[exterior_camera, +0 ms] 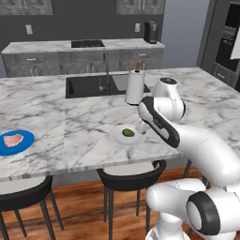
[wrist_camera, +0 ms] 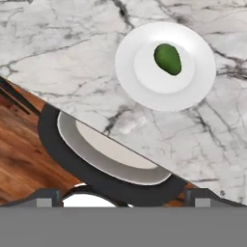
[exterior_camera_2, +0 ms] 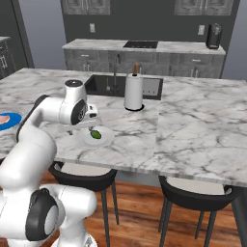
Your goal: Transport the steak and avocado to the fridge. Place the steak on the rack containing meat and place the avocado on the rack containing the vegetable, ensuring meats and vegetables are on different racks.
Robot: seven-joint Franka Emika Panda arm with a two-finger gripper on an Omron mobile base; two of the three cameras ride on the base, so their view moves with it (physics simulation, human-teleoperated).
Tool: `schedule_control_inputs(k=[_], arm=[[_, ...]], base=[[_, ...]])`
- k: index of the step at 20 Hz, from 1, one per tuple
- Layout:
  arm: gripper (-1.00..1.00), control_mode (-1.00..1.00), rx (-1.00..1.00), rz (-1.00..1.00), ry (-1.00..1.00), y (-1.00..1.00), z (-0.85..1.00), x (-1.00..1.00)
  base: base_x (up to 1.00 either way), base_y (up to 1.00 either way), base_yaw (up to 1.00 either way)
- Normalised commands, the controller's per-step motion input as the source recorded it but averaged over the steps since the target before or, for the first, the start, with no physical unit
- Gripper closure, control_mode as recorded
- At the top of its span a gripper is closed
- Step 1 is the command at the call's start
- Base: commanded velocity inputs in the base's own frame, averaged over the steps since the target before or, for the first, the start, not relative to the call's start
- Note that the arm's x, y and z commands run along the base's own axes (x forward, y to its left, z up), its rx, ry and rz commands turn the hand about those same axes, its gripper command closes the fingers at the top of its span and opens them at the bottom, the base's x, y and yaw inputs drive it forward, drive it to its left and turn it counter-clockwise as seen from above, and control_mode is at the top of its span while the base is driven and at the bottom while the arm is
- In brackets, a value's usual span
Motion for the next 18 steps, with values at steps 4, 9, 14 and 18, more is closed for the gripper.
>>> schedule_control_inputs(k=[4, 9, 14, 18], arm=[[-1.0, -1.0, 0.0, 0.01, 0.0, 0.0, -0.44, 0.88], [-1.0, -1.0, 0.0, 0.0, 0.05, 0.06, -0.39, 0.73], [-1.0, -1.0, -0.03, 0.0, 0.02, 0.21, -0.38, 0.56], [-1.0, -1.0, -0.01, 0.0, 0.04, 0.13, -0.25, 0.31]], base=[[0.0, 0.0, 0.0], [0.0, 0.0, 0.0], [0.0, 0.0, 0.0], [0.0, 0.0, 0.0]])
